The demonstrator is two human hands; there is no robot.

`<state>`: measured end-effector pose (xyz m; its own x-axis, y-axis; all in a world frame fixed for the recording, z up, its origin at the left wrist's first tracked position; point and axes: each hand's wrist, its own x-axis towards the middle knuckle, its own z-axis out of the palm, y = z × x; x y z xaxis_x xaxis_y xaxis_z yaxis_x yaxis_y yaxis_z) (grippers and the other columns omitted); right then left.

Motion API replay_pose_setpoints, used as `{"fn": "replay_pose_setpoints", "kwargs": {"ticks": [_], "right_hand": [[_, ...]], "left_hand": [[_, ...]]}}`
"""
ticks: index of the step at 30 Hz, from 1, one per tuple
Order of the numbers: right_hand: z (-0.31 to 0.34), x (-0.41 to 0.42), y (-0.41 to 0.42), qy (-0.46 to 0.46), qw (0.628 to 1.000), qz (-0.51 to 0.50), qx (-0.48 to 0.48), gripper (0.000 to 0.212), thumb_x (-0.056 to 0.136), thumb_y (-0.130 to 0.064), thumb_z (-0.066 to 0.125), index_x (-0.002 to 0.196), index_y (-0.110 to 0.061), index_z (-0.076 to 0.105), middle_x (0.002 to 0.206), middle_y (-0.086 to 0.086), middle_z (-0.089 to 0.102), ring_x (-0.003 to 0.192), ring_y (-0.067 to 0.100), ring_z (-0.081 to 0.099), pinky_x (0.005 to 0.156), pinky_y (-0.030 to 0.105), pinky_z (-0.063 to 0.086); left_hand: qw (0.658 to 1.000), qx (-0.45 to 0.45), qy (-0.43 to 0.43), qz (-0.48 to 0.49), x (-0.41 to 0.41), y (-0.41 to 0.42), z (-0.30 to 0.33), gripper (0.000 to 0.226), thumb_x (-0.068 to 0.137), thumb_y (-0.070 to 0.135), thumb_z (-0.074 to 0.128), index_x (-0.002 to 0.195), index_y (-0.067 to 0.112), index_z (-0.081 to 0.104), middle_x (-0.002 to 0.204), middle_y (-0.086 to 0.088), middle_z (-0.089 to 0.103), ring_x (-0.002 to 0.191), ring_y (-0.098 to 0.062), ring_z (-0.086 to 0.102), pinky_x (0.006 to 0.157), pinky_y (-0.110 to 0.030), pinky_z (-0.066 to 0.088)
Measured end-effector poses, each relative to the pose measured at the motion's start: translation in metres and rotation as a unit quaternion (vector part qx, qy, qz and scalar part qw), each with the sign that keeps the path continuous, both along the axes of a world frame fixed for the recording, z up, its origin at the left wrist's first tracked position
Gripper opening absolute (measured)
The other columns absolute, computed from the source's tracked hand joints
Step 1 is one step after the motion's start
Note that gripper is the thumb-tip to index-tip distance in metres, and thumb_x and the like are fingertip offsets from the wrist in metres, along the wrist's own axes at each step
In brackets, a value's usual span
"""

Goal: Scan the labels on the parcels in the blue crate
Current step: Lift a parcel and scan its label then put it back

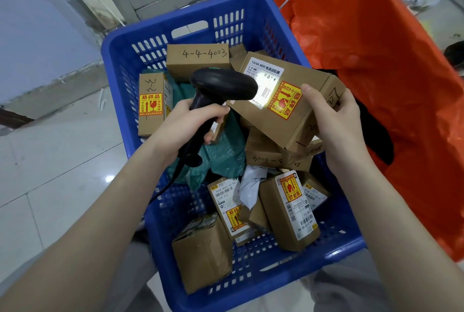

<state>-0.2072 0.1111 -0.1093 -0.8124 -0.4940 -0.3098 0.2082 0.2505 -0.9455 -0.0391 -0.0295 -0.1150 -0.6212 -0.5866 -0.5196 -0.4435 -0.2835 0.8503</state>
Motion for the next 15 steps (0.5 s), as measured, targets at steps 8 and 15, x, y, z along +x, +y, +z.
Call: {"fn": "replay_pose_setpoints", "kwargs": {"ticks": [8, 15], "right_hand": [[0.0000, -0.0008, -0.0003, -0.004, 1.000, 0.003, 0.004, 0.018, 0.084, -0.034, 0.067, 0.096, -0.035, 0.053, 0.093, -0.015, 0.066, 0.072, -0.012, 0.066, 0.062, 0.012, 0.053], [-0.0004, -0.0008, 0.0002, -0.006, 1.000, 0.004, 0.004, 0.020, 0.085, -0.035, 0.067, 0.099, -0.034, 0.053, 0.094, -0.015, 0.066, 0.074, -0.011, 0.066, 0.063, 0.013, 0.052]], "left_hand": [[1.000, 0.000, 0.002, 0.001, -0.0009, 0.0012, 0.0017, 0.026, 0.088, 0.022, 0.062, 0.068, 0.010, 0.052, 0.041, 0.006, 0.046, 0.040, -0.010, 0.041, 0.049, -0.022, 0.040], [1.000, -0.011, -0.003, 0.000, -0.0010, 0.0015, 0.0007, 0.026, 0.088, 0.023, 0.062, 0.067, 0.010, 0.052, 0.041, 0.007, 0.045, 0.040, -0.010, 0.041, 0.051, -0.022, 0.041]]}}
